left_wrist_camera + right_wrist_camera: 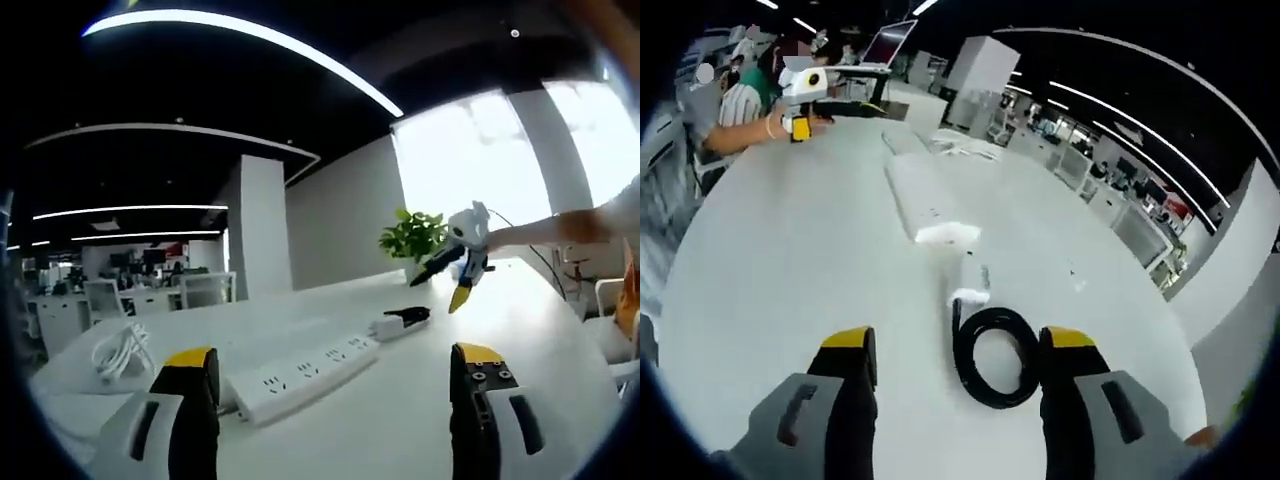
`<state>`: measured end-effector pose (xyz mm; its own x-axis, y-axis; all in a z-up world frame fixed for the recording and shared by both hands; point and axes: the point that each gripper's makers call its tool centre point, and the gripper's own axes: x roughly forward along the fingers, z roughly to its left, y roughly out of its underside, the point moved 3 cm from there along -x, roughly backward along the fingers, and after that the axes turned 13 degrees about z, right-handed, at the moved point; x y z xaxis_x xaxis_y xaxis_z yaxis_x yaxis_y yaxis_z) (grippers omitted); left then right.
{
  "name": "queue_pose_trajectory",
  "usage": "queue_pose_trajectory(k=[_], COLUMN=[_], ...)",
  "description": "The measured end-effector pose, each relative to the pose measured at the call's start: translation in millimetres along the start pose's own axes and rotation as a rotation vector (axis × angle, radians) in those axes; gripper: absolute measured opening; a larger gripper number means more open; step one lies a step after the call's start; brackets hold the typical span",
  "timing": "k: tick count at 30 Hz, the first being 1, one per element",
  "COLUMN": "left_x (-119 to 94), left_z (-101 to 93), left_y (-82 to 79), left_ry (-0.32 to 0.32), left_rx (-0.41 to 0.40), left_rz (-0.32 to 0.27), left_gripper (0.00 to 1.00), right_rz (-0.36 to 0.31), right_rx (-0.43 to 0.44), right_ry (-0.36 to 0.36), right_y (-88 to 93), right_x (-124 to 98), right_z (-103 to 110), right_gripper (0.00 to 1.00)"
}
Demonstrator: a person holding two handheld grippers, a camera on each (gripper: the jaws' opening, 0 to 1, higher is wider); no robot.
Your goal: Straighten the power strip on the desk, plug the charger into it
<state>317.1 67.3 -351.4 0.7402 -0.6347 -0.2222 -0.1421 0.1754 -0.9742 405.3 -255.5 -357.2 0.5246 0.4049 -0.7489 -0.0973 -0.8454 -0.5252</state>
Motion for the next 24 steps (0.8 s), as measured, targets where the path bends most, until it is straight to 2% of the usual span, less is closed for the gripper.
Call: queue_pose_trajectory(k=[5,12,21,24], left_x=[1,1,2,2], left_z=[-2.4,-2.2,-1.3,-1.7], left_y=[3.5,3.7,5.9,6.8], left_ry=[0.006,0.009,0.014,0.015], left_rx=[0.011,0.003,-0.005,-0.002], left_rz=[0.016,0.015,0.022,0.025], left_gripper=[0.98,0.98,0.99,0.99], right_rz=[0.036,0.117,0.167,0.172], right_rx=[-0.016,-0.003,0.025,0.042], right_ry=[-0.032,-0.057,-0.097,-0.108], right_y=[-3.7,10.6,23.1,23.9], right_x=[8,21,37,39], right_z=[-1,-5,1,3], right_gripper=[0.60,0.54,0.46,0.40])
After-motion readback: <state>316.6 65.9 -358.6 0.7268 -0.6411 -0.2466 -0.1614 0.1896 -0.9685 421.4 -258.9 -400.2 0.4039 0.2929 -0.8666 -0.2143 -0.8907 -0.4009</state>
